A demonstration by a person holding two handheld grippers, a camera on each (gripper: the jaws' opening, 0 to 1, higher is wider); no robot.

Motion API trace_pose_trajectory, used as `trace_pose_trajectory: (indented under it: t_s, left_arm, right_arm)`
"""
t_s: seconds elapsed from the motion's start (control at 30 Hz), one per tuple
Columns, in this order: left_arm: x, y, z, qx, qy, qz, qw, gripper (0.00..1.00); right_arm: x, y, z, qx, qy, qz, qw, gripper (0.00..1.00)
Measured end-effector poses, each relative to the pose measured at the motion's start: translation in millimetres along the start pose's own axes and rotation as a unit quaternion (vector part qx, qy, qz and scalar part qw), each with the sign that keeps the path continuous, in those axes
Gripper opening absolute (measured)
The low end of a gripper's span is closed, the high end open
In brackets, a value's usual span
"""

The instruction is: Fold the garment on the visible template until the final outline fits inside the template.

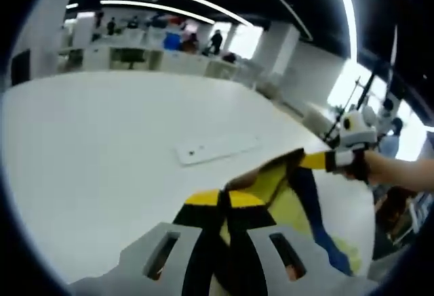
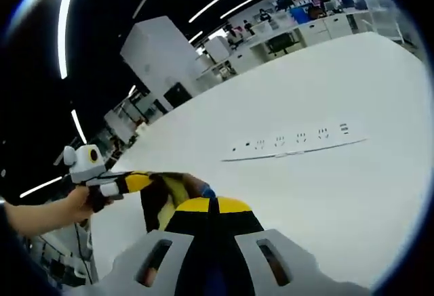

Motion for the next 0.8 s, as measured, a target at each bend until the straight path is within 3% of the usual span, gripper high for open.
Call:
trace_pose_trajectory:
  t_s: [0.2,0.47,0.63,0.8]
  left_arm:
    - [-9.4,13,9.5,0.008,0.011,0.017,0.9998,0.00]
    - [-21.6,30,21.8,0.019,0.024,0.036,0.9989,0.00]
    - [-28.5,52,38.8,0.027,0.034,0.057,0.9974,0.00]
    - [-39.9,53,35.0,0.030,0.051,0.074,0.9955,0.00]
  right_arm:
    - [-1.9,17,-15,-0.022,-0.031,0.008,0.9993,0.01]
    - [-4.9,34,-39,-0.050,-0.032,0.007,0.9982,0.01]
    - [-11.2,47,-49,-0.072,-0.065,0.019,0.9951,0.01]
    - [-14.3,52,-55,-0.088,-0.085,0.022,0.9922,0.01]
Point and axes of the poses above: the point that each gripper's makers call its tool centre point, and the gripper's own axes: y roughly forward along the fingers, z roughly to its left, x roughly out of its top, the point moved 1 cm from there along -y, roughly backward along the fingers, and after that the axes turned 10 degrees about y, right-handed, at the moved point
